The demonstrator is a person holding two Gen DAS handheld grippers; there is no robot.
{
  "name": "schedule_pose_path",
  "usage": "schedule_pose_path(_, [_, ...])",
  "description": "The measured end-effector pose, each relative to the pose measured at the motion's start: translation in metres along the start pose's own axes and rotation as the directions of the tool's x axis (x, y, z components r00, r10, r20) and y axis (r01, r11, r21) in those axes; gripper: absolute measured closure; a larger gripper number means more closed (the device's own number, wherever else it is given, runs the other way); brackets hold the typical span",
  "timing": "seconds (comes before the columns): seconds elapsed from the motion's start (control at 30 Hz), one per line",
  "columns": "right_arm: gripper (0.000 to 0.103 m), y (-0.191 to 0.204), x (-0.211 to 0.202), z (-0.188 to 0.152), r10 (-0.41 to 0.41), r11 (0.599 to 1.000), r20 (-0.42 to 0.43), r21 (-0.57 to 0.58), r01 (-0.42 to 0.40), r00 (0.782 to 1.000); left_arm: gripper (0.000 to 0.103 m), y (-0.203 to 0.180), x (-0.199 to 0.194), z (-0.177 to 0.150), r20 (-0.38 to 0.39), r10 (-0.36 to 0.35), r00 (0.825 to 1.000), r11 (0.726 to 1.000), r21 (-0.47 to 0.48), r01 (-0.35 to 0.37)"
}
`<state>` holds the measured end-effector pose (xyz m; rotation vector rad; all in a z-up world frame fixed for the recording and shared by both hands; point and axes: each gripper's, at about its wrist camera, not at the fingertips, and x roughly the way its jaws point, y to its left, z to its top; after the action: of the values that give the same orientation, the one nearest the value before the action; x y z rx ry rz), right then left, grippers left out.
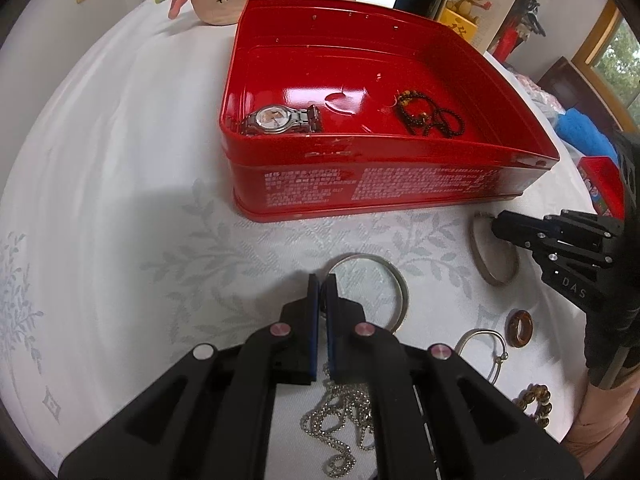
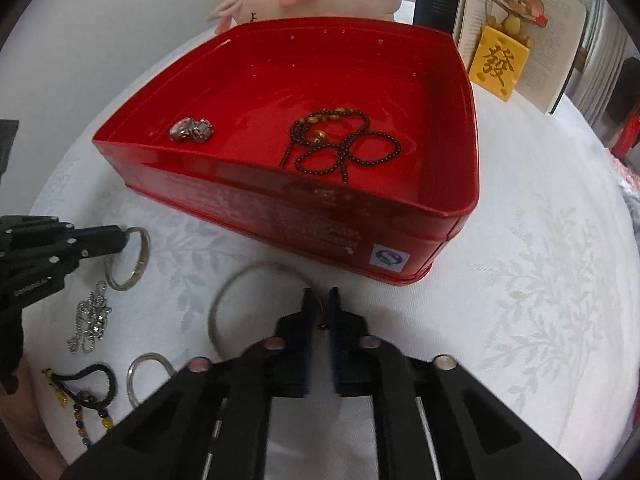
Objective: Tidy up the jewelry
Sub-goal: 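Grasp a silver bangle with the left gripper while the right gripper grasps another bangle, then carry both bangles over the red tin and open both grippers to release them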
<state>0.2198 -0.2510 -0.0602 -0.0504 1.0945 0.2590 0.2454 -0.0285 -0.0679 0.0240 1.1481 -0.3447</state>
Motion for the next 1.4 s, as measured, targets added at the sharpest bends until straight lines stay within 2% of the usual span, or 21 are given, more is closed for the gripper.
schedule_pose_path(0.13, [0.099, -0.009, -0.005, -0.003, 0.065, 0.997, -0.005, 0.049, -0.065, 0.998, 0.101, 0.002, -0.002, -0.001, 0.004, -0.004, 1.000, 1.000, -0.005, 0.004])
schedule_pose_path(0.33, [0.099, -0.027, -0.020, -0.010, 0.183, 0.976, 0.022, 0.113, -0.184, 0.983, 0.101, 0.002, -0.011, -0.001, 0.029, -0.022, 0.999, 1.000, -0.009, 0.022])
schedule_pose_path(0.53, [0.099, -0.036, -0.047, -0.014, 0.200, 0.973, 0.076, 0.103, -0.208, 0.977, 0.101, -0.003, -0.027, -0.001, 0.060, -0.047, 0.997, 0.999, -0.003, 0.047])
schedule_pose_path(0.73, [0.099, -0.029, -0.073, -0.008, 0.182, 0.978, 0.127, 0.080, -0.193, 0.975, 0.101, -0.010, -0.043, 0.006, 0.088, -0.060, 0.994, 0.998, 0.015, 0.059])
schedule_pose_path(1.03, [0.099, -0.024, -0.095, 0.032, 0.127, 0.988, 0.205, 0.065, -0.143, 0.970, 0.101, -0.018, -0.076, 0.031, 0.154, -0.064, 0.986, 0.997, 0.040, 0.059])
schedule_pose_path(1.23, [0.099, -0.033, -0.082, 0.065, 0.068, 0.993, 0.200, 0.084, -0.086, 0.978, 0.101, -0.019, -0.075, 0.066, 0.168, -0.034, 0.985, 0.999, 0.033, 0.028])
schedule_pose_path(1.4, [0.099, -0.038, -0.052, 0.089, 0.039, 0.992, 0.162, 0.109, -0.058, 0.986, 0.101, -0.013, -0.046, 0.098, 0.132, -0.017, 0.991, 1.000, 0.001, 0.017])
